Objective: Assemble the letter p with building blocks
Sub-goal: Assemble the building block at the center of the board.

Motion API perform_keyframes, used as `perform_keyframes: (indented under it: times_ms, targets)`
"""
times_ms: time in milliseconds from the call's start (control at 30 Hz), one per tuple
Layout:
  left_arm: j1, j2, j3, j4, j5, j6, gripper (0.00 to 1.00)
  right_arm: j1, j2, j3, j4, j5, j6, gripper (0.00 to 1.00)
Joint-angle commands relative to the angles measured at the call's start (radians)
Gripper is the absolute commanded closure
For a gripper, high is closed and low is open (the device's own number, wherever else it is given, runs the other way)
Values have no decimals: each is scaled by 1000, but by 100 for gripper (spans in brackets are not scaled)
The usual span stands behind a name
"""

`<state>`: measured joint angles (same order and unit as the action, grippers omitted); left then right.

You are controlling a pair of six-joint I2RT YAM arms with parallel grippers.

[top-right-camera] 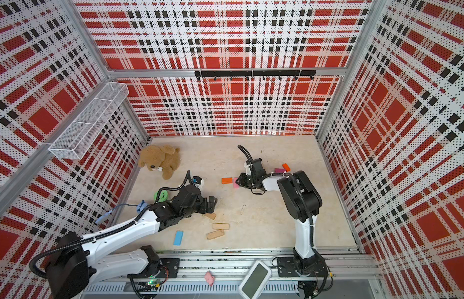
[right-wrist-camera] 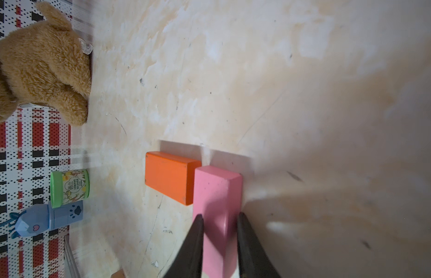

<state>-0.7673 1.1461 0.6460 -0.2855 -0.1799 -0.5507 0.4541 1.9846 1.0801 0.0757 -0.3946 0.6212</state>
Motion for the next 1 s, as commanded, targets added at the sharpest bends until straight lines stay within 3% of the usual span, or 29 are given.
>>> perform_keyframes:
  times_ms: [0, 567, 967]
  targets:
    - [-2, 4, 29, -6, -12, 7, 1, 4, 4, 12, 12, -9, -2, 74]
    - [-2, 7, 30, -6, -13, 6, 1, 18, 25, 50, -23, -18, -35, 73]
    - [-2, 9, 32, -7, -13, 7, 1, 12, 56, 107, -42, -9, -37, 49]
